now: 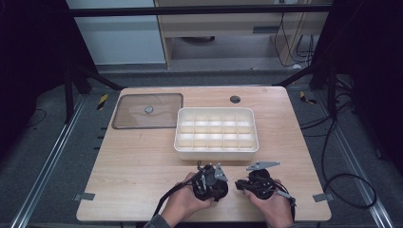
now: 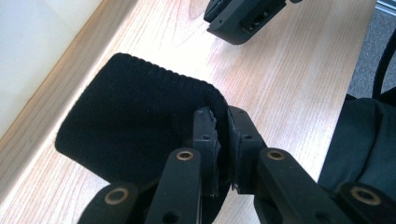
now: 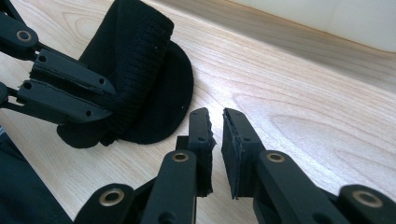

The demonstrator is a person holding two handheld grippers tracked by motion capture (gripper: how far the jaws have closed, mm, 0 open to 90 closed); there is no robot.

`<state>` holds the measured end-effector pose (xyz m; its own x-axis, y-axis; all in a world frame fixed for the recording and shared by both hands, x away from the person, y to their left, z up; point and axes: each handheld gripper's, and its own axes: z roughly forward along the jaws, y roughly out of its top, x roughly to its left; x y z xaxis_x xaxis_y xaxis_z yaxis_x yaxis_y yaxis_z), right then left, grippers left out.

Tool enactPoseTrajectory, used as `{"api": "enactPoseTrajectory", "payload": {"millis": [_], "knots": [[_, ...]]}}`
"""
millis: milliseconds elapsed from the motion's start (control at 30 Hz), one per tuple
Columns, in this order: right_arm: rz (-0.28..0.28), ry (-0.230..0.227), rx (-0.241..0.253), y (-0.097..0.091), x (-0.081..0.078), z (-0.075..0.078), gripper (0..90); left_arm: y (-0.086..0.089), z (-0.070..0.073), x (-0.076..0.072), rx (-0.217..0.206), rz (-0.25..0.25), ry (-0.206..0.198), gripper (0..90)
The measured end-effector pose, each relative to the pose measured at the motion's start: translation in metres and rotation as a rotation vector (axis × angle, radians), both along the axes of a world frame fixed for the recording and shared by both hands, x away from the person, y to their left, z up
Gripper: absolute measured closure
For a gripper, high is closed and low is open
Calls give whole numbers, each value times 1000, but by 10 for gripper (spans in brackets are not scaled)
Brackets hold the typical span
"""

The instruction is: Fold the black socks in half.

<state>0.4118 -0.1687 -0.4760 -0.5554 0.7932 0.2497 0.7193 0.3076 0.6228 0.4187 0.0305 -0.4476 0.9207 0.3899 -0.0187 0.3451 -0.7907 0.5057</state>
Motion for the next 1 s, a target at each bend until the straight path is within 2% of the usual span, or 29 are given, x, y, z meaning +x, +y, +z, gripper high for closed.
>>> {"api": "enactPoseTrajectory", "payload": {"millis": [600, 1000], "knots": [[-33, 0, 10, -12, -1, 0, 769, -11, -7, 4, 11, 1, 18, 818], [-53, -7, 22, -20, -2, 3, 744, -15, -2, -2, 21, -4, 0, 746]]}}
